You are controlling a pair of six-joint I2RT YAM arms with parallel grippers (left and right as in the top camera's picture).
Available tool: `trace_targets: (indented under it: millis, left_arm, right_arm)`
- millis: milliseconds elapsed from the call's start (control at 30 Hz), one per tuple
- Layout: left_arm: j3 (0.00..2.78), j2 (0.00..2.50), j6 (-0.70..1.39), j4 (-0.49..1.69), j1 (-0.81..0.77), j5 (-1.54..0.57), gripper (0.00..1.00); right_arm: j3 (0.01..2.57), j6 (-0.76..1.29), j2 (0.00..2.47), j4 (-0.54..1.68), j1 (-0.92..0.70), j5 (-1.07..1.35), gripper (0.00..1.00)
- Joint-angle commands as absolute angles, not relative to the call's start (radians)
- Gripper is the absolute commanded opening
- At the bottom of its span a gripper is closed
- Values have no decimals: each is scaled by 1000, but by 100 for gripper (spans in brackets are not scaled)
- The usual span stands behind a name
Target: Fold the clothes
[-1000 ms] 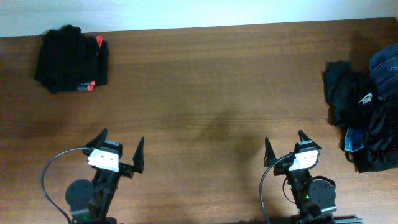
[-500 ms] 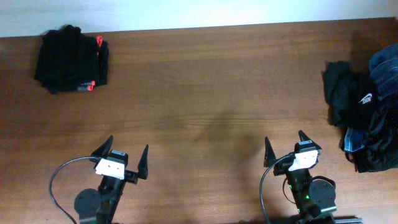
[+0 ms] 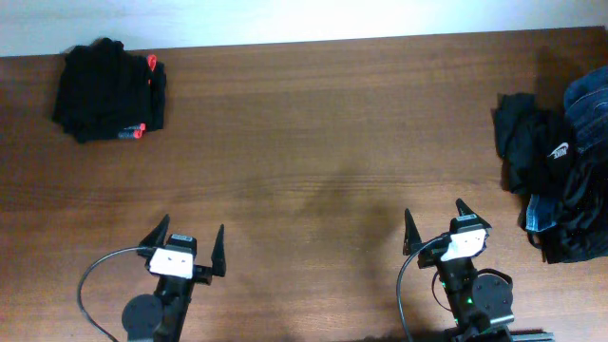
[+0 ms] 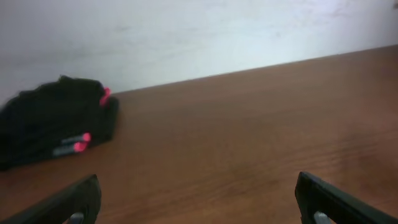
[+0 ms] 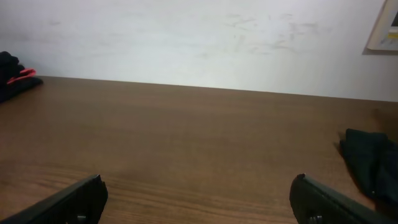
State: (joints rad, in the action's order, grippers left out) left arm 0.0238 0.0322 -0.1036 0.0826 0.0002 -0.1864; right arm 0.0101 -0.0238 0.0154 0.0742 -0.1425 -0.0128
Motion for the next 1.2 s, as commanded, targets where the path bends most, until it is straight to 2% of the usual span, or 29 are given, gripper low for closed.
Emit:
trace_targets:
  millis: [0,233,1167]
  left_arm:
    - [17,5,-99,91,-12,-85,100]
    - [17,5,-98,99,-12,15,99]
    - [17,5,-98,98,-12,15,100]
  right_arm:
    - [6,-22,4,81,-135,-11,99]
    - [6,-22,4,81,-135,-11,99]
    - [6,-22,4,81,-135,-11,99]
